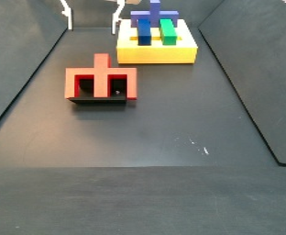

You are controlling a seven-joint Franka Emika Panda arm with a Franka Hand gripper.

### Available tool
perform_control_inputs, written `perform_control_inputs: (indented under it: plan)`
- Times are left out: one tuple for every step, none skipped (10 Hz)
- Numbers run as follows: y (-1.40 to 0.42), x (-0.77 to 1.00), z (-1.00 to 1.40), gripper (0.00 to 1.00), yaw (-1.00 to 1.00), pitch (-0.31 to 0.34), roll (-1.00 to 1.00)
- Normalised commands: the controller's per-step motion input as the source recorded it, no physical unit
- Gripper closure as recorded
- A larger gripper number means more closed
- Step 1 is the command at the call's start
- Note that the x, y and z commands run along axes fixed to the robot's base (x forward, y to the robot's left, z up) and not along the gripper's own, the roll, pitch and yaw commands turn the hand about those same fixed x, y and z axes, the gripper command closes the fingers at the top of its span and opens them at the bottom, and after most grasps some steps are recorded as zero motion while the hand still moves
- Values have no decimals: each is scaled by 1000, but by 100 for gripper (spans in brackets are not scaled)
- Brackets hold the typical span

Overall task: Pick up the red object. Move up. Place the red object on the fixture. Regrasp the red object. Move to above the board. Insert the red object.
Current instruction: Regrasp the red object.

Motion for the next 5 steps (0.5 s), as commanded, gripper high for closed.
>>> perform_control_inputs:
  plan:
    - [-46, 326, -254, 0, -71, 277, 460]
    - [-140, 477, -420, 0, -229, 429, 714]
    - [-26, 291, -566, 0, -234, 229, 331]
    - [-17, 94, -489, 0, -60, 183, 303]
    - [-20, 0, -320, 0, 0, 66, 291]
